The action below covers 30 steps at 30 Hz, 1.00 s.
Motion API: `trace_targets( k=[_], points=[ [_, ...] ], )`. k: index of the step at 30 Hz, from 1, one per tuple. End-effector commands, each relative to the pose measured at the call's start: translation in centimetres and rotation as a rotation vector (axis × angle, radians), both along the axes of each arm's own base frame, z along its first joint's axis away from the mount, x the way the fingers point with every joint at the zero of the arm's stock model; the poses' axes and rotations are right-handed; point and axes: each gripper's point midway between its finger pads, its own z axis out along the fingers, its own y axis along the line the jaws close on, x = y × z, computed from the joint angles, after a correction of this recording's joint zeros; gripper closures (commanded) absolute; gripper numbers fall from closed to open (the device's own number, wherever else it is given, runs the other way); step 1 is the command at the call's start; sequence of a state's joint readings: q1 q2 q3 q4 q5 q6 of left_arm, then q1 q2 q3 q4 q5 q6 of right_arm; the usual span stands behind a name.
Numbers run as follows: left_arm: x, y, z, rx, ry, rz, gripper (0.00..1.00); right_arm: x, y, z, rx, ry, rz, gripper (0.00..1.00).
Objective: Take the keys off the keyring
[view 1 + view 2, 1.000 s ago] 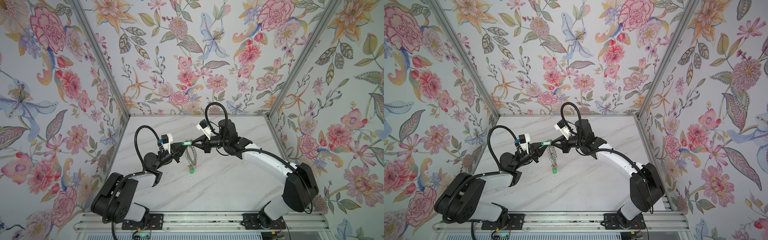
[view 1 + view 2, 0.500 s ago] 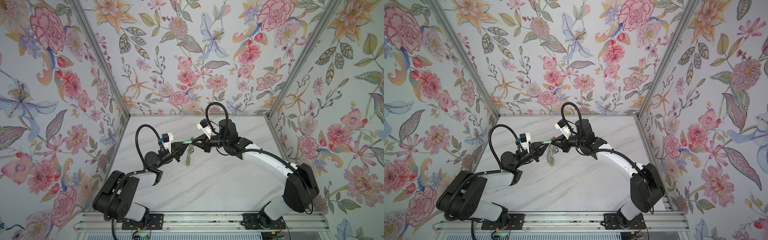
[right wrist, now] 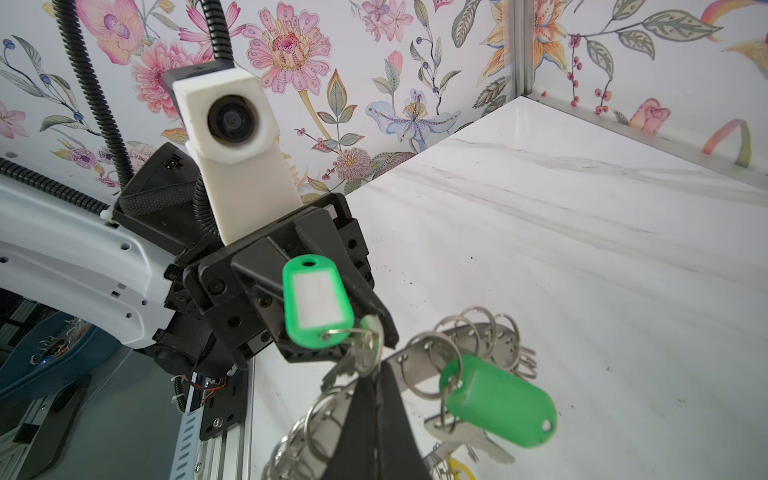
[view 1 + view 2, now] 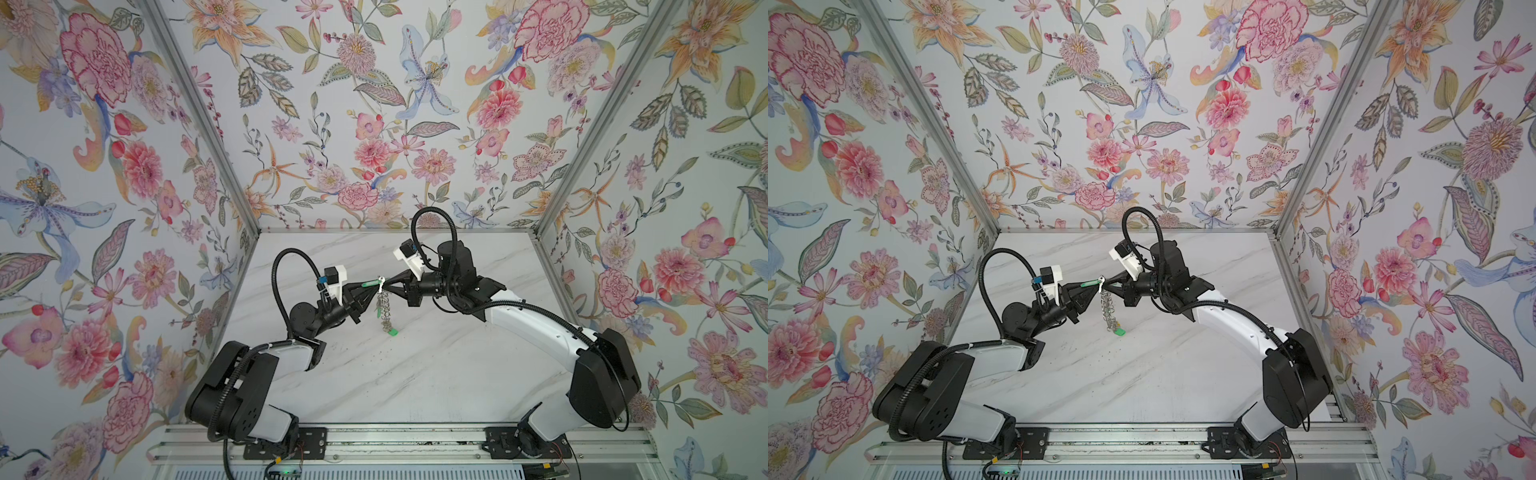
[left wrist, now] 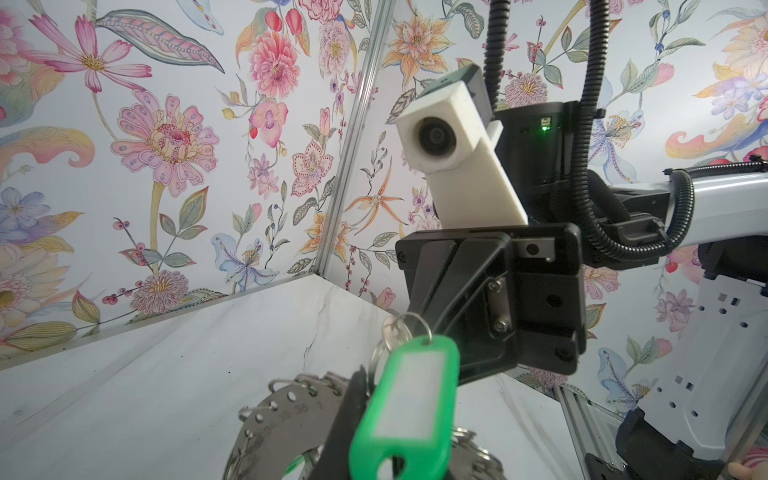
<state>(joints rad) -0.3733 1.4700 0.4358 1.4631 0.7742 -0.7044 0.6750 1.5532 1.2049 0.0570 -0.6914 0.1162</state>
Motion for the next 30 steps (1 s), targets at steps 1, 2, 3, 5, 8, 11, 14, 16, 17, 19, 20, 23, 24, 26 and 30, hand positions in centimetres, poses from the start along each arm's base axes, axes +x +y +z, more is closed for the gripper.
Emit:
trace_targets(
  k=[1,2,3,5,8,11,14,16,17,19,20,23,24,26,30],
  points=[
    [-0.2,0.0,1.3,-0.002,-0.064,0.01,0.71,0.0,-0.4,1.7,0.015,-0.069,-0.03,1.0],
    [-0.1,0.1,1.1,0.003,-0.06,0.02,0.65,0.1,-0.4,1.4,-0.004,-0.068,-0.04,1.0],
    [0.1,0.1,1.0,0.01,-0.058,0.032,0.6,0.2,-0.6,1.2,-0.021,-0.07,-0.052,1.0],
    [0.6,0.4,0.4,0.038,-0.045,0.066,0.54,0.6,-1.0,0.8,-0.066,-0.092,-0.087,1.0],
    [1.2,1.2,-0.2,0.081,-0.027,0.146,0.46,1.4,-1.9,-0.3,-0.176,-0.118,-0.143,1.0],
    [2.1,2.3,-1.2,0.146,-0.006,0.242,0.4,2.2,-2.7,-2.3,-0.37,-0.2,-0.218,1.0],
    [2.4,2.6,-1.7,0.189,0.015,0.271,0.38,3.2,-3.7,-4.8,-0.606,-0.281,-0.277,1.0],
    [2.5,2.2,-2.0,0.204,0.023,0.253,0.38,3.4,-4.0,-5.7,-0.691,-0.298,-0.28,1.0],
    [2.5,1.9,-2.3,0.211,0.028,0.233,0.38,3.4,-4.0,-5.9,-0.698,-0.301,-0.275,1.0],
    [2.5,1.2,-2.7,0.214,0.042,0.189,0.4,3.4,-3.8,-5.8,-0.686,-0.298,-0.269,1.0],
    [2.5,0.8,-3.0,0.215,0.049,0.168,0.4,3.3,-3.6,-5.6,-0.678,-0.295,-0.266,1.0],
    [2.6,-0.2,-3.4,0.22,0.053,0.128,0.41,2.8,-2.9,-5.0,-0.628,-0.287,-0.242,1.0],
    [2.6,-0.5,-3.4,0.22,0.053,0.115,0.42,2.7,-2.8,-4.8,-0.617,-0.288,-0.238,1.0],
    [2.5,-1.1,-3.3,0.221,0.05,0.102,0.41,2.7,-2.5,-4.7,-0.614,-0.283,-0.24,1.0],
    [2.4,-2.7,-4.4,0.275,0.057,0.07,0.42,2.4,-2.1,-4.4,-0.593,-0.278,-0.228,1.0]
  ],
)
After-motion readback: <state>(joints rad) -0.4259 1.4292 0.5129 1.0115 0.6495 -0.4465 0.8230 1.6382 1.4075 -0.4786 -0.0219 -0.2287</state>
